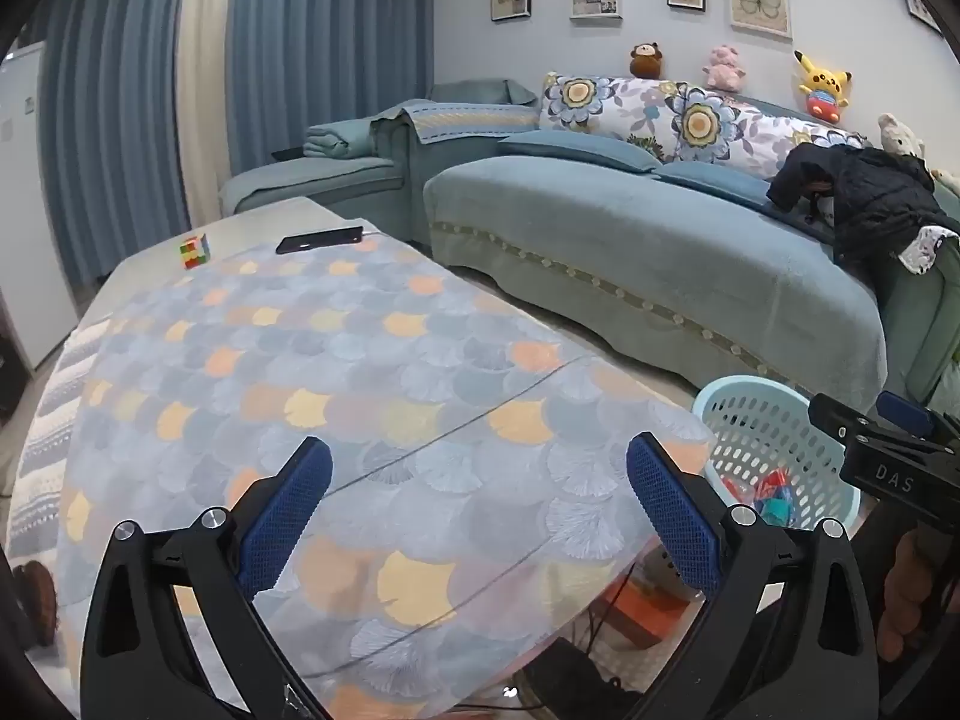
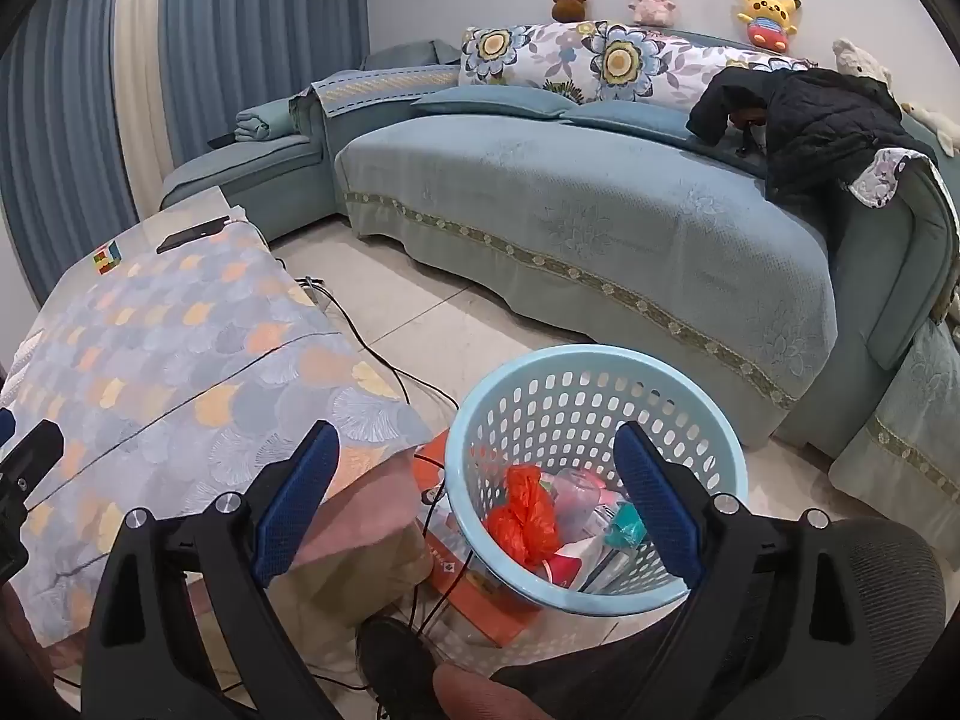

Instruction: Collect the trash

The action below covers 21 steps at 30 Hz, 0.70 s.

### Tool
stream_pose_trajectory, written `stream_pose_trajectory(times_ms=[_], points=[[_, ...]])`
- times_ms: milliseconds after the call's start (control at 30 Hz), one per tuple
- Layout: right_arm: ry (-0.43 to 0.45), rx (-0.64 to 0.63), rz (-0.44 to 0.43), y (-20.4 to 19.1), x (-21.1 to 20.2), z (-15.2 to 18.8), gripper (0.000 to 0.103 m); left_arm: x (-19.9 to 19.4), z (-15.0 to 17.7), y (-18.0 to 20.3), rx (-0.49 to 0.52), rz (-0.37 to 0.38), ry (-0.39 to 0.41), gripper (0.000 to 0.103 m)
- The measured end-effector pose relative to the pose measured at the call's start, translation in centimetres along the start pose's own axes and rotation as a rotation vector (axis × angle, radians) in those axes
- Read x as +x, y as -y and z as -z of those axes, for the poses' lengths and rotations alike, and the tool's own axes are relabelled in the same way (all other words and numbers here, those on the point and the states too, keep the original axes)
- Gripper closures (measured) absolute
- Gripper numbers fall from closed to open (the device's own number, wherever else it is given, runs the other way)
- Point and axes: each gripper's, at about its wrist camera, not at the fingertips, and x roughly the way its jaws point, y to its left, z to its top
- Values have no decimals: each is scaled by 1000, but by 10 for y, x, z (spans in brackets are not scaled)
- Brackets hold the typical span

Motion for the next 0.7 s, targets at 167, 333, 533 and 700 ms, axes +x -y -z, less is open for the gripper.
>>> stream_pose_trajectory(times_ms=[167,333,533,700], points=[[-10,-8,6,-1,1,0,15,0,0,0,1,-2,-3,8],[-13,-5,12,-4,4,4,15,0,0,0,5,-1,-1,8],[-9,-2,4,0,2,2,15,0,0,0,8,-4,-3,8],[-7,2,6,0,1,0,15,0,0,0,7,1,-4,8]])
